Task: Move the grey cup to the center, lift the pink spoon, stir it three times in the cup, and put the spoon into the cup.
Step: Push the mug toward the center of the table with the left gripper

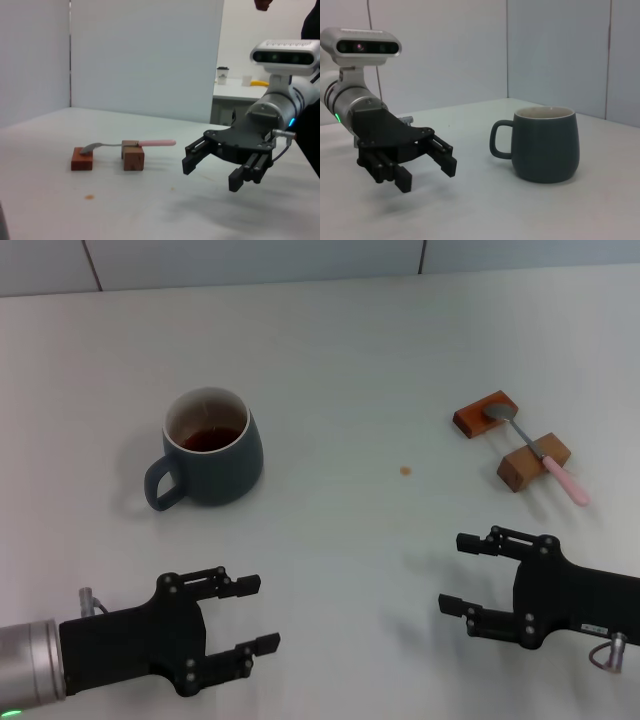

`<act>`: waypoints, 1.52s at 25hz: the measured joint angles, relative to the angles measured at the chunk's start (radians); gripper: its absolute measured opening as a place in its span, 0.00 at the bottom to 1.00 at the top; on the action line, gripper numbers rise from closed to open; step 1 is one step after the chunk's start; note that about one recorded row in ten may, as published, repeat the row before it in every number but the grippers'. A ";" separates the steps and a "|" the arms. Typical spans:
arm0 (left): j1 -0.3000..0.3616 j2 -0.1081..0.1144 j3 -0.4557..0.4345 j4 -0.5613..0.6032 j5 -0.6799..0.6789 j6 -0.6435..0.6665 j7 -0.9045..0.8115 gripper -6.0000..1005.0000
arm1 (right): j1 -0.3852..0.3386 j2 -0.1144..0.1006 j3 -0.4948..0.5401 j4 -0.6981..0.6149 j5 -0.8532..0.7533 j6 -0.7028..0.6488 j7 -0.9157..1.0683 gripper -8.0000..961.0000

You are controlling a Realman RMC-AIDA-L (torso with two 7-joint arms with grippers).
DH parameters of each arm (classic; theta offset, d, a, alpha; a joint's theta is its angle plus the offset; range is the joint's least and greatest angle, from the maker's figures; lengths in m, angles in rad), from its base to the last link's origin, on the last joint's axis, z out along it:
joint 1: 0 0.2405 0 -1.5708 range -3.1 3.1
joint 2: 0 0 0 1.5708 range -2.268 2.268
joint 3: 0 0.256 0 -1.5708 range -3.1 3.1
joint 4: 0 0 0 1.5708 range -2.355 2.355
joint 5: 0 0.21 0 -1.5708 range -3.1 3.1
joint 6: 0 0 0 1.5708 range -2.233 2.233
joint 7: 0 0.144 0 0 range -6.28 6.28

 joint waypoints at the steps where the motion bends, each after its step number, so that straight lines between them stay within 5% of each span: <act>1: -0.001 0.000 0.000 0.000 -0.001 -0.003 -0.004 0.71 | 0.001 0.000 0.001 0.000 0.000 0.000 0.000 0.76; 4: -0.007 0.000 0.001 -0.002 0.000 -0.005 -0.006 0.70 | 0.002 0.000 0.002 0.001 0.000 0.001 -0.002 0.76; 14: -0.013 0.000 0.001 -0.005 0.001 -0.005 -0.008 0.22 | 0.004 0.000 0.004 0.001 0.000 0.001 -0.002 0.76; 23: -0.013 -0.001 -0.012 -0.007 -0.009 0.015 -0.009 0.06 | 0.004 0.001 0.005 0.004 0.000 0.005 -0.005 0.76; 31: -0.016 0.001 -0.265 -0.054 -0.222 0.101 -0.011 0.00 | 0.004 0.002 0.007 0.006 0.000 0.005 -0.008 0.76; 34: -0.046 0.004 -0.402 -0.036 -0.343 0.045 0.027 0.00 | 0.004 0.003 0.007 0.007 0.001 0.005 -0.009 0.76; 38: -0.078 0.006 -0.438 0.001 -0.382 -0.043 0.124 0.00 | 0.003 0.003 0.007 0.012 0.002 0.002 -0.010 0.76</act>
